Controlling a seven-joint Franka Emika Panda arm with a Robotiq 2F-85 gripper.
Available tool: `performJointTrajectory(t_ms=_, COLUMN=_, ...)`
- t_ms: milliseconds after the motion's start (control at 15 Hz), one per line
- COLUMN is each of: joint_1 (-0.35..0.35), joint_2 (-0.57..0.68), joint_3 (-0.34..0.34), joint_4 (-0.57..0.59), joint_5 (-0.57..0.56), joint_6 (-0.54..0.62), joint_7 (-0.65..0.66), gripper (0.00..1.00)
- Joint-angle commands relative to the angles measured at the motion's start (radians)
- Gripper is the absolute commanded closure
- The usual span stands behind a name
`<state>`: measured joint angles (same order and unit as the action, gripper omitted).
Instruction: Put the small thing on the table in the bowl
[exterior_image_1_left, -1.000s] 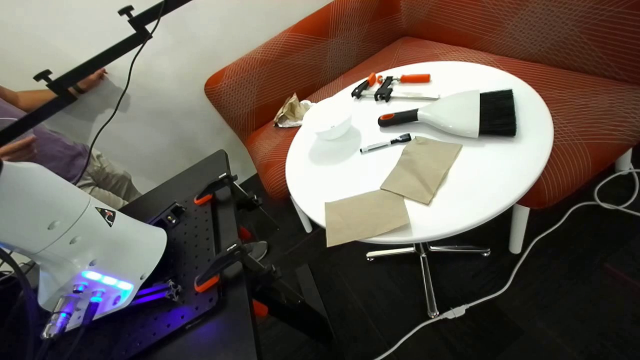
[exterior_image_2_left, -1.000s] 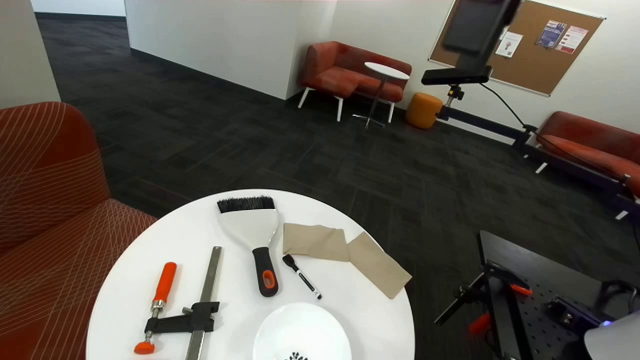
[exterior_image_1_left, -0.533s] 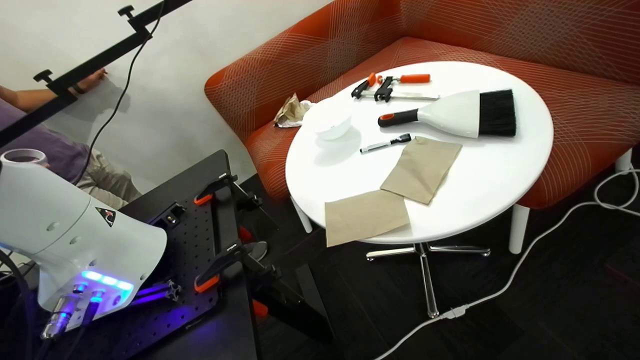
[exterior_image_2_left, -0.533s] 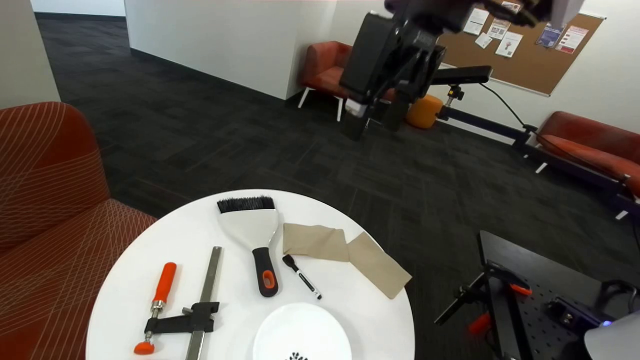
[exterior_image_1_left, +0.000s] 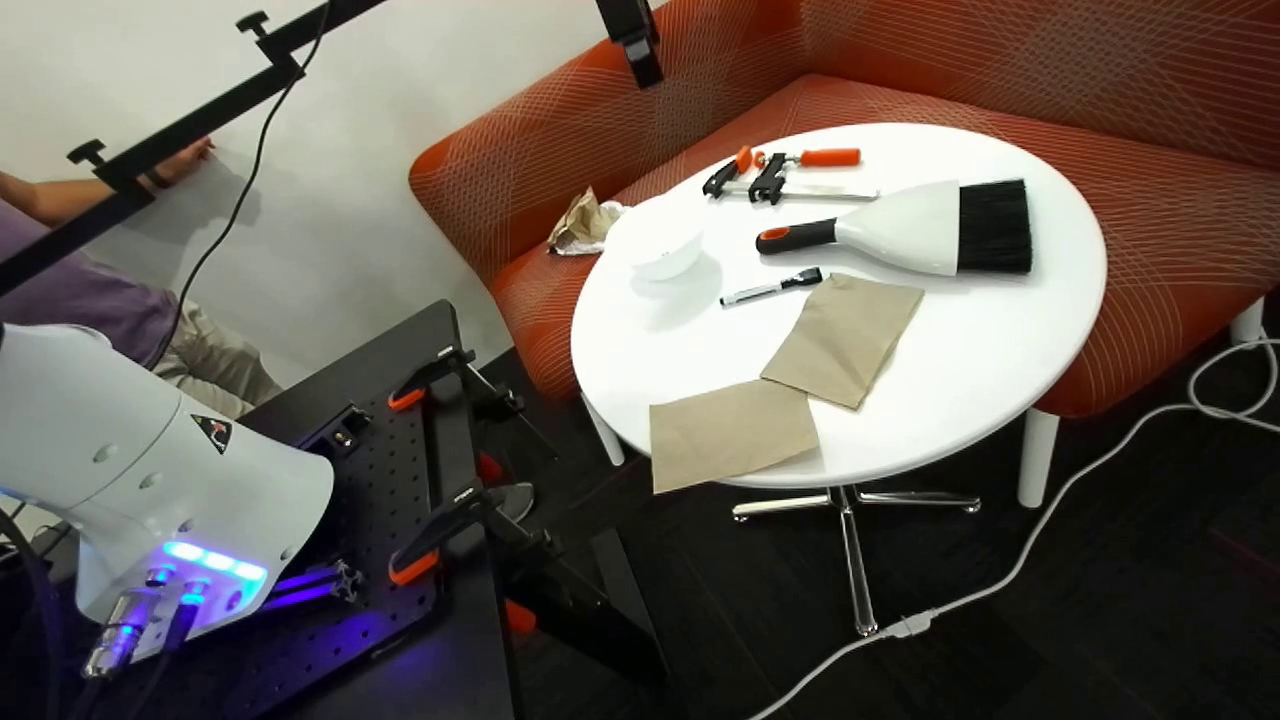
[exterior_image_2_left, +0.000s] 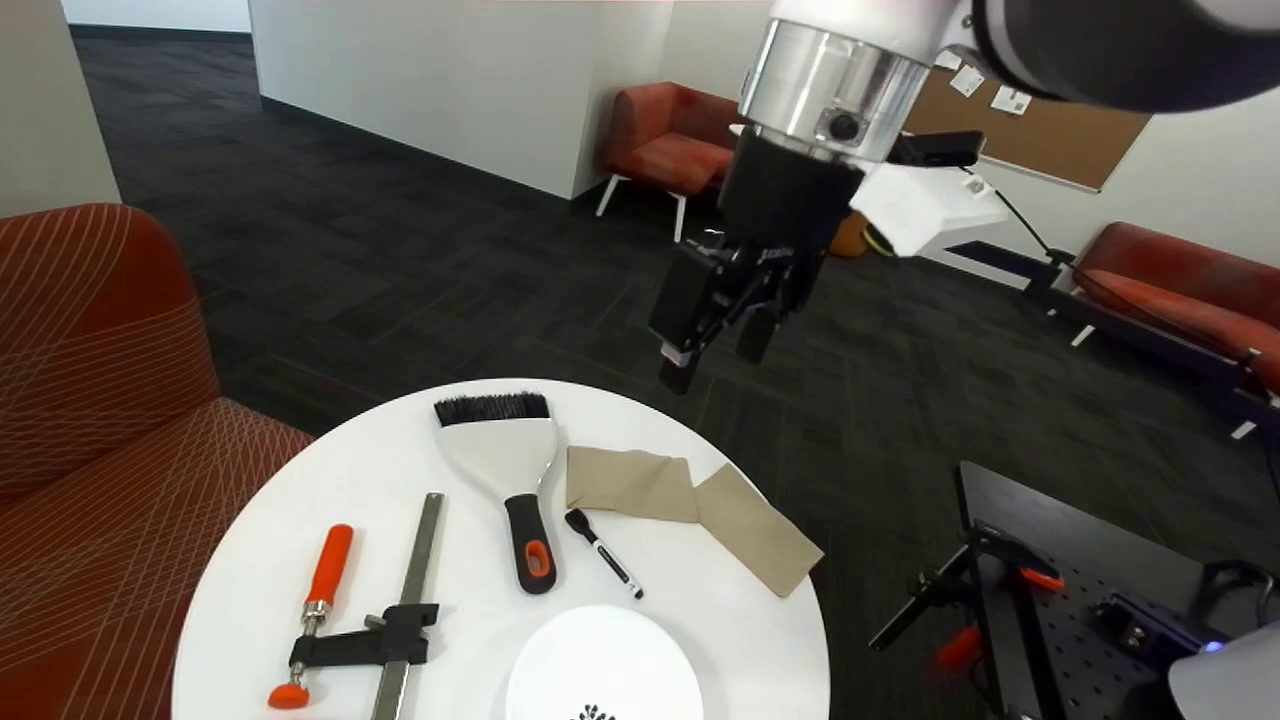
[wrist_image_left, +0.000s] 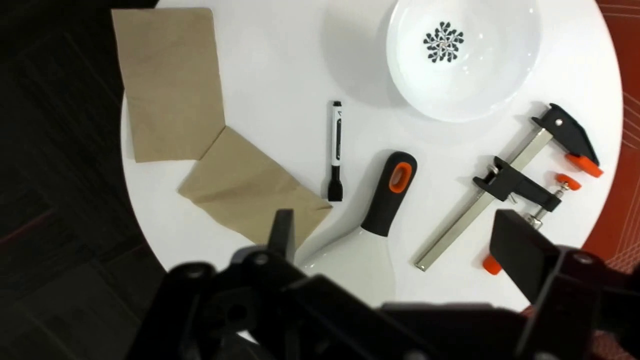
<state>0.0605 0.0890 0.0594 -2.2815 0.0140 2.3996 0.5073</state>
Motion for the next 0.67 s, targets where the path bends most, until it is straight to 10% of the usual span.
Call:
performJointTrajectory(t_ms=0, joint_1=0.009, joint_2=0.012, joint_3=-0.014, joint_4=0.000, joint_5=0.001, joint_6=-0.001, joint_7=0.006, gripper=0.00)
performJointTrajectory(t_ms=600, joint_1=0.008, joint_2=0.076, joint_3=-0.019, joint_4=0.022, joint_5=0.002, joint_6=0.018, joint_7=-0.001, gripper=0.00)
